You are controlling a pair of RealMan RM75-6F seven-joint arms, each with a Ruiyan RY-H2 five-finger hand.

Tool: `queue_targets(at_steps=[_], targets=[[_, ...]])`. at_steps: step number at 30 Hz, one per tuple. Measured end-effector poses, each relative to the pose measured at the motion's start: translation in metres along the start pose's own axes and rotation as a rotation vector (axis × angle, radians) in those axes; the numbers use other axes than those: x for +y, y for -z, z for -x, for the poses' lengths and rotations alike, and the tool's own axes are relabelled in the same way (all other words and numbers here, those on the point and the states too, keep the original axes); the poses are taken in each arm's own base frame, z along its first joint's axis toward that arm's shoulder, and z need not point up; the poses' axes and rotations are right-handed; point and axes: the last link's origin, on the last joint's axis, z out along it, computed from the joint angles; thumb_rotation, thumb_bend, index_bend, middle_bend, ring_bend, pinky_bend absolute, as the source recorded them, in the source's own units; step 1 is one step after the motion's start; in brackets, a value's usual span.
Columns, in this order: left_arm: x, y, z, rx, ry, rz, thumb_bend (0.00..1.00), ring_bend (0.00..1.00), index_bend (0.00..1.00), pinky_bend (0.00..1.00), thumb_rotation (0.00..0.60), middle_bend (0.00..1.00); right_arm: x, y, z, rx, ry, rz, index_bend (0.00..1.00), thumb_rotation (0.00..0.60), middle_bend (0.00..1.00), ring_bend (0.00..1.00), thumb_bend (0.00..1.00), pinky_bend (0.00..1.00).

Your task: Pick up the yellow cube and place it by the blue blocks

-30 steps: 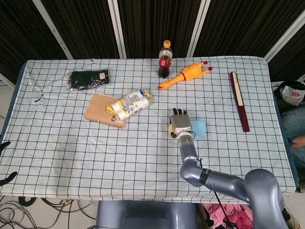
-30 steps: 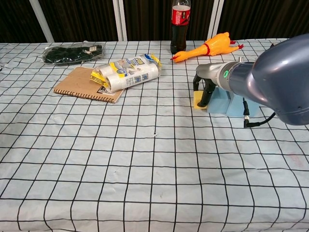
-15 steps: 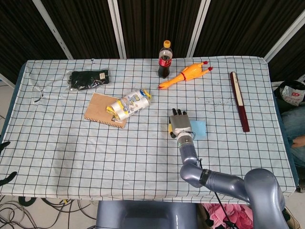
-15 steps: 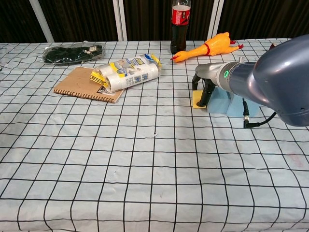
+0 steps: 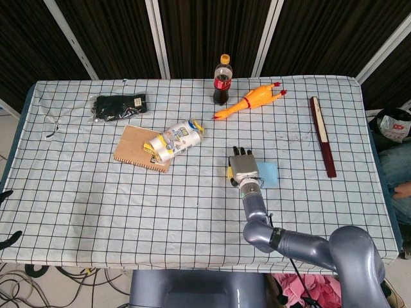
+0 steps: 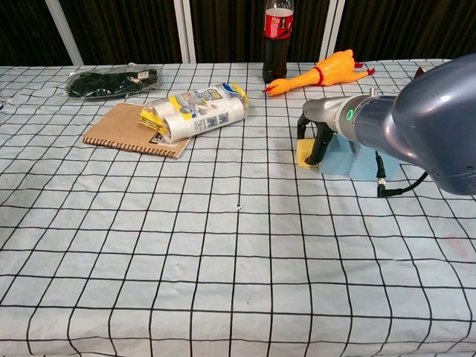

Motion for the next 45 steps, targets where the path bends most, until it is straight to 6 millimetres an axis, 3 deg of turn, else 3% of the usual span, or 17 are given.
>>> queue_targets(at_steps=[37, 45], targets=[[-0.0009, -0.0001, 0.0004, 0.000, -0.009, -0.008, 0.04, 0.00, 0.19, 0.00, 0.600, 0.06, 0.0025, 0.0076, -0.0014, 0.003, 0.014, 0.005, 0.36, 0.600, 0.00, 0.00, 0.31, 0.09], [-0.0016, -0.0003, 0.0005, -0.001, -0.015, -0.017, 0.04, 0.00, 0.19, 0.00, 0.600, 0.06, -0.0013, 0.0094, -0.0052, 0.009, -0.004, -0.011, 0.30, 0.600, 0.00, 0.00, 0.31, 0.09]])
